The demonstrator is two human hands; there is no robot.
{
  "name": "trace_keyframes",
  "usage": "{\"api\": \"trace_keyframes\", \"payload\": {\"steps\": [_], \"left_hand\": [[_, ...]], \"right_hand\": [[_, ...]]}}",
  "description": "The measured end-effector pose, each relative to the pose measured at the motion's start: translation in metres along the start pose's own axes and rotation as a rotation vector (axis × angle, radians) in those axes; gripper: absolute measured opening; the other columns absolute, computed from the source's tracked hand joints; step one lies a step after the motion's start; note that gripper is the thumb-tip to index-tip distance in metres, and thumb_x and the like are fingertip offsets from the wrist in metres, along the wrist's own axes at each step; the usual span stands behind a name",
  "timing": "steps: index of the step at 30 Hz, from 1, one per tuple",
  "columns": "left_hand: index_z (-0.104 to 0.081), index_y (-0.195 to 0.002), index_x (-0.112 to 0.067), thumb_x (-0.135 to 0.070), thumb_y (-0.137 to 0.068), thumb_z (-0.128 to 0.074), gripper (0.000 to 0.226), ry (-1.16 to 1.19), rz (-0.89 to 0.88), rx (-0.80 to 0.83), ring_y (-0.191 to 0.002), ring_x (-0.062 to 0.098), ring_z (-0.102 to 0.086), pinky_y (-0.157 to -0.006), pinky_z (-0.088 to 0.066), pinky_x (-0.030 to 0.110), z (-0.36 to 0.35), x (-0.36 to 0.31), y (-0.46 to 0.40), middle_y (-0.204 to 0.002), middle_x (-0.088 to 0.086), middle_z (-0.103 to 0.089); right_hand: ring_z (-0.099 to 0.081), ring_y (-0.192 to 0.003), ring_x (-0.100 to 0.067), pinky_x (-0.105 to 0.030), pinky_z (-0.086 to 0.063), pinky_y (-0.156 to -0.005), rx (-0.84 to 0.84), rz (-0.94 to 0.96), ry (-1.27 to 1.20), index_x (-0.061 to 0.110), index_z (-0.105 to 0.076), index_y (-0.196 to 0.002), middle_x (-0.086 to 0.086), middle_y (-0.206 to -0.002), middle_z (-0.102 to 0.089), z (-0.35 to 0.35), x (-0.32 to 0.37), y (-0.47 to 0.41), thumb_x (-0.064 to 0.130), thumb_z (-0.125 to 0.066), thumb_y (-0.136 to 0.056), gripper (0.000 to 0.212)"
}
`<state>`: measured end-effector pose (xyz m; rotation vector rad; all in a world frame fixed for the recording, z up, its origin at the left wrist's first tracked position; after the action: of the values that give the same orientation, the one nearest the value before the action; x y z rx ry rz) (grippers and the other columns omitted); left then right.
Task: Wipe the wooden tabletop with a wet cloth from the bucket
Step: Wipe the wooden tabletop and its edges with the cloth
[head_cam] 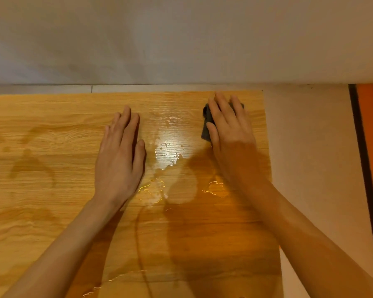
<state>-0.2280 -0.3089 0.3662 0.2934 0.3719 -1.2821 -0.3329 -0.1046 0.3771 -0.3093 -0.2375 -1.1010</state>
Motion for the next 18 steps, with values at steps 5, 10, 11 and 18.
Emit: {"api": "trace_keyframes", "payload": {"steps": [5,10,11,18], "left_hand": [[-0.029,-0.157,-0.011,-0.028,-0.106,-0.033,0.054,-0.010,-0.003,-0.006,-0.157,0.018,-0.011,-0.128,-0.006,0.035,-0.002,0.000,0.002,-0.168,0.003,-0.020],[-0.027,-0.158,-0.011,-0.030,-0.107,-0.029,0.055,-0.035,-0.012,-0.010,-0.157,0.017,-0.009,-0.128,-0.005,0.033,-0.002,0.001,-0.002,-0.168,0.003,-0.018],[-0.027,-0.158,-0.011,-0.031,-0.107,-0.029,0.055,-0.035,-0.011,-0.012,-0.157,0.017,-0.009,-0.128,-0.005,0.033,-0.002,0.001,-0.003,-0.168,0.003,-0.018],[-0.026,-0.159,-0.011,-0.029,-0.106,-0.031,0.056,-0.026,-0.017,-0.004,-0.157,0.018,-0.010,-0.128,-0.008,0.037,-0.003,0.000,0.005,-0.168,0.004,-0.018]], "right_hand": [[-0.013,-0.147,-0.031,-0.052,-0.020,-0.118,0.071,0.024,-0.044,0.011,-0.032,-0.148,-0.005,-0.158,-0.024,-0.001,0.012,0.079,0.033,-0.034,-0.101,0.052],[-0.028,-0.141,-0.041,-0.057,-0.032,-0.112,0.100,0.092,0.044,0.005,-0.039,-0.143,-0.016,-0.153,-0.034,-0.001,-0.001,0.028,0.026,-0.040,-0.098,0.050],[-0.026,-0.142,-0.040,-0.057,-0.028,-0.114,0.085,0.044,0.029,0.005,-0.038,-0.145,-0.016,-0.154,-0.032,-0.002,-0.006,-0.004,0.024,-0.037,-0.101,0.048],[-0.010,-0.148,-0.036,-0.052,-0.019,-0.119,0.055,-0.033,0.061,0.006,-0.024,-0.151,-0.013,-0.160,-0.016,0.001,-0.006,0.044,0.024,-0.026,-0.101,0.053]]}}
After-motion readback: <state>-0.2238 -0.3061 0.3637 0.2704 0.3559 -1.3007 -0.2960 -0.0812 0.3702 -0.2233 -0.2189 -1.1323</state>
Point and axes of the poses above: each hand's wrist, its own y-axis away from the middle knuckle, its own z-axis out of the back of the hand, x = y × z, the point moved 4 cm from there along -y, towards the middle knuckle
